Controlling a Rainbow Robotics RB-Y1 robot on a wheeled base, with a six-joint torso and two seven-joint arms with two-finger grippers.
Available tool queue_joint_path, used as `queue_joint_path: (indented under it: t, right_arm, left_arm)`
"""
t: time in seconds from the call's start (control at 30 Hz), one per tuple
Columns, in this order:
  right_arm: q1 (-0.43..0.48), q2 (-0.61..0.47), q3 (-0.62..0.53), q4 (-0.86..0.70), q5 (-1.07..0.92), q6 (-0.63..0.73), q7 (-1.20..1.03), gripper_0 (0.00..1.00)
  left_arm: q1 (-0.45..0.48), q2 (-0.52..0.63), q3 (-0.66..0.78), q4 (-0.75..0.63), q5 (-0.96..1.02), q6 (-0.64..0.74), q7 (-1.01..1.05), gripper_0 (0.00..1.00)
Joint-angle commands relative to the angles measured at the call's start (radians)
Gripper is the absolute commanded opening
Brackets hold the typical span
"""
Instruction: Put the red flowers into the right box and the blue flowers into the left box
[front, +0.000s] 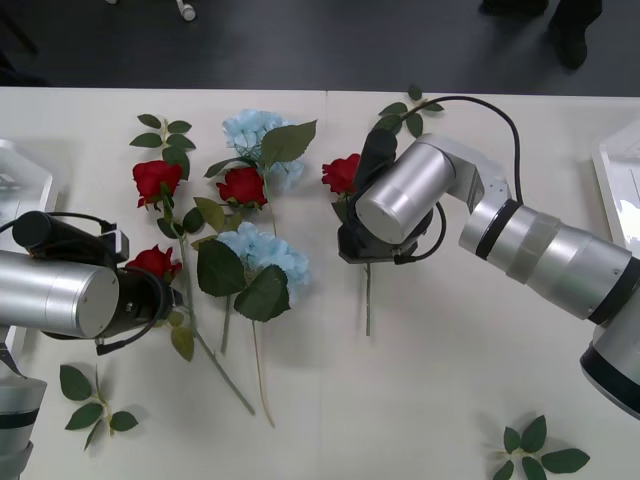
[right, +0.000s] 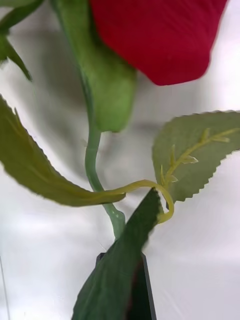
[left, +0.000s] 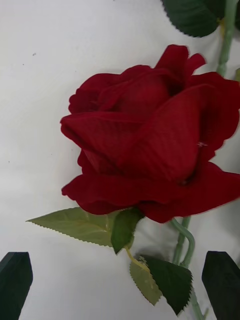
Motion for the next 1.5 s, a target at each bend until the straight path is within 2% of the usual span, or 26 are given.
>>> queue_joint_path:
  t: [0.03,0.47,0.53,0.63,0.7,0.73,0.77,0.97,1.07,1.2,1.37,1.5]
  right_arm:
    - [-0.031,-0.106,-0.056,-0.14,-0.057,0.078,0.027,0.0]
    - [-0.051,-0.352,-0.266,-0.463,-0.221,0.353,0.049,0.0]
    - [-0.051,-0.401,-0.295,-0.499,-0.264,0.368,0.052,0.0]
    - [-0.051,-0.502,-0.326,-0.548,-0.334,0.376,0.064,0.0]
    - [-0.051,-0.57,-0.337,-0.561,-0.373,0.376,0.076,0.0]
    - [-0.053,-0.61,-0.341,-0.564,-0.397,0.374,0.098,0.0]
    - [-0.051,-0.65,-0.346,-0.564,-0.42,0.374,0.129,0.0]
    - [-0.053,-0.815,-0.357,-0.496,-0.518,0.371,0.228,0.0]
    - [-0.053,-0.863,-0.358,-0.436,-0.54,0.371,0.268,0.0]
    - [-0.053,-0.898,-0.358,-0.351,-0.538,0.373,0.311,0.0]
    - [-0.048,-0.901,-0.36,-0.197,-0.478,0.361,0.399,0.0]
    - [0.01,-0.907,-0.361,-0.087,-0.416,0.267,0.503,0.0]
  left_arm:
    - [-0.025,-0.011,-0.008,0.046,-0.022,-0.047,0.042,0.98]
    - [-0.047,-0.012,-0.056,0.181,-0.046,-0.164,0.042,0.94]
    - [-0.048,-0.015,-0.062,0.187,-0.052,-0.174,0.043,0.89]
    - [-0.047,-0.034,-0.059,0.194,-0.068,-0.187,0.043,0.64]
    - [-0.047,-0.043,-0.059,0.196,-0.08,-0.193,0.045,0.38]
    - [-0.047,-0.049,-0.057,0.196,-0.091,-0.193,0.045,0.09]
    - [-0.047,-0.057,-0.057,0.196,-0.1,-0.194,0.045,0.0]
    - [-0.047,-0.06,-0.057,0.188,-0.098,-0.194,0.045,0.0]
    - [-0.044,-0.058,-0.048,0.154,-0.088,-0.193,0.045,0.0]
    - [-0.025,-0.041,-0.031,0.082,-0.065,-0.193,0.045,0.0]
    - [0.03,0.008,0.006,-0.079,-0.002,-0.191,0.045,0.0]
    - [0.075,0.055,0.058,-0.208,0.075,-0.191,0.043,0.0]
